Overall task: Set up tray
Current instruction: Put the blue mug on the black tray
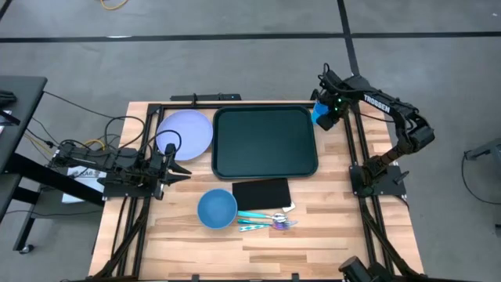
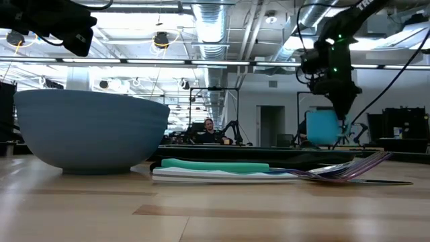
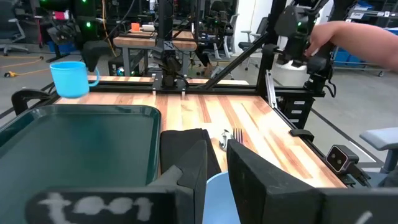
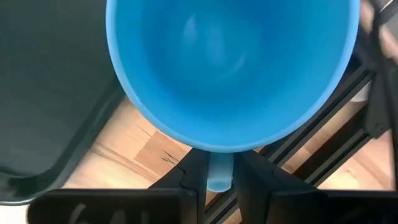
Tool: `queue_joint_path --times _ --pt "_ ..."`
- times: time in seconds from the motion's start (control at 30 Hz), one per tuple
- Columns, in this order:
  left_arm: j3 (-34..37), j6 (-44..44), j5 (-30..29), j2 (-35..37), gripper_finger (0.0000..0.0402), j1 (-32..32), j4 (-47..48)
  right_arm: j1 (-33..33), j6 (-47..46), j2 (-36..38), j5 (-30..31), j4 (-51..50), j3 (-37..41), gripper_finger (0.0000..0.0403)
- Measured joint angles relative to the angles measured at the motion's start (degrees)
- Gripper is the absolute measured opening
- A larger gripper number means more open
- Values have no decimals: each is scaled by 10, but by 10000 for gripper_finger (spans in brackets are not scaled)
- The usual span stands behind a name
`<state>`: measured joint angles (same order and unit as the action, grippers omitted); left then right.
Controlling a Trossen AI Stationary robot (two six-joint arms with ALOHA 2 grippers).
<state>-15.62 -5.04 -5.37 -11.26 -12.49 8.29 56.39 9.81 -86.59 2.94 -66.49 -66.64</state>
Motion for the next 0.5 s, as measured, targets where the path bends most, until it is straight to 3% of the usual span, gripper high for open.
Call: queue_joint_path --times 0.27,0.5 --pt "0 0 0 0 52 0 0 -56 -22 0 -1 -31 -73 54" --pt "0 2 0 0 52 0 0 -100 -29 -12 -38 -37 -119 54"
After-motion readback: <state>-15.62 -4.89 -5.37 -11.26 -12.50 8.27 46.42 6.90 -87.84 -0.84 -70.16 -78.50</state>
